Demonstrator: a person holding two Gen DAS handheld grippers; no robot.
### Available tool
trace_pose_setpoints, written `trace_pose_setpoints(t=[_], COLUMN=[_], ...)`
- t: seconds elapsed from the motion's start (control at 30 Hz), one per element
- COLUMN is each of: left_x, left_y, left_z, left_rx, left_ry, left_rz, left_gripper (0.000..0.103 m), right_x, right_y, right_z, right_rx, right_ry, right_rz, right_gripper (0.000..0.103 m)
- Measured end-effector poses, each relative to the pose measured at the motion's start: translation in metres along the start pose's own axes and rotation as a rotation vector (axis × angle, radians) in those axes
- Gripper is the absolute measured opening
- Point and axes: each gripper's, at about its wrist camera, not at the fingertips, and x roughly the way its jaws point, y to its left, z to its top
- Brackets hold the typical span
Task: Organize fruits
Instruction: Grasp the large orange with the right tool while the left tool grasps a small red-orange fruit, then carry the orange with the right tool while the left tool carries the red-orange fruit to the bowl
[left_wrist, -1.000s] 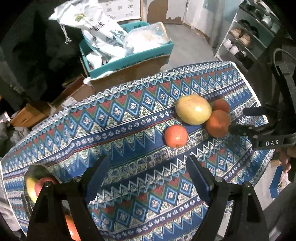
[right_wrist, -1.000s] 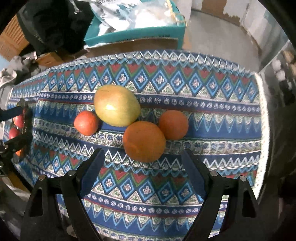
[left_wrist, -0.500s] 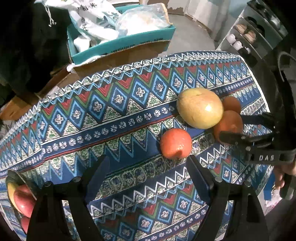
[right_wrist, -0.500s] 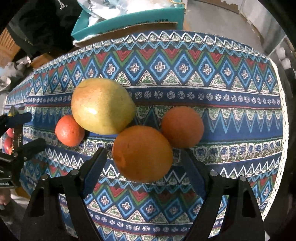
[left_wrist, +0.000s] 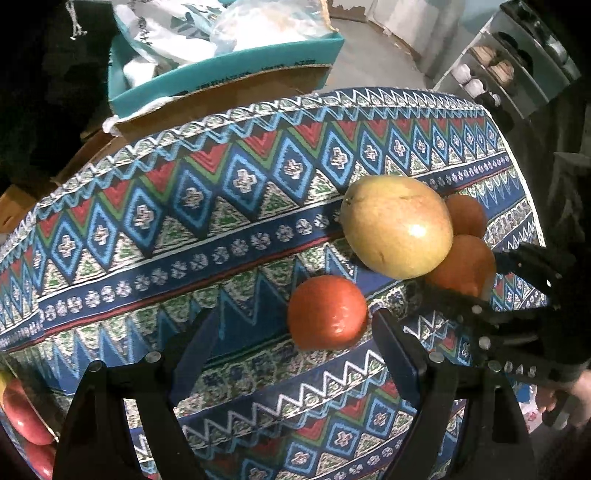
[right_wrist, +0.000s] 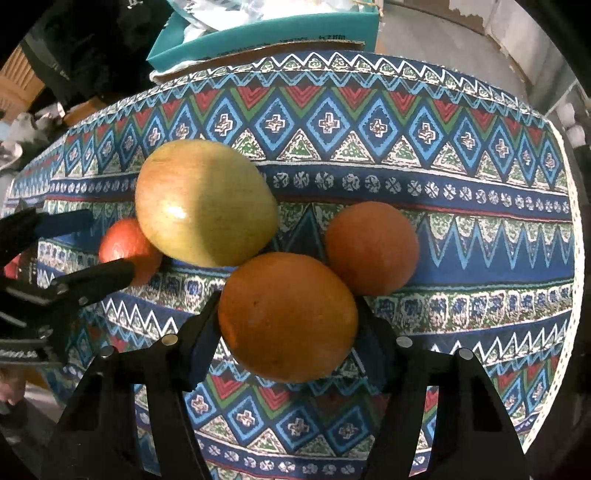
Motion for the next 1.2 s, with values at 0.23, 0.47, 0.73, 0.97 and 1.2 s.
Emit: trace_pose_setpoints(t=[0.23,0.47,0.73,0.97,1.2], left_x=[0.013,0.016,0.009,-0.014,-0.038], left_y=[-0.010,-0.022,-0.024,-0.023,-0.020], left_z=[0.003,-0.005,-0.010,-0.019,-0.029], left_rx=[0.000,0.073,0.086,0.113,0.139], left_ry=[0.005,-0.011,-0.049,-0.090,-0.124], left_rz=[0.013,0.020,0.032,0.046,0.040], left_gripper=[0.086,0.047,0.046,0.046,0.046], right_x=[-0.016,-0.033,-0.039,-0.052,-0.072], right_y=[0.001,-0.006,0.006,0.016,0.027], right_z=[-0.015,-0.020,-0.020,-0.021,-0.022], right_rx=[0.023,0.051,0.032,0.007,-0.010], right_ry=[-0.032,-0.056,-0.081,-0.120,-0.165], right_rz=[0.004,0.031,0.018,0.007,0.028], right_gripper=[0.067,0.067,0.067,0.067,0.067])
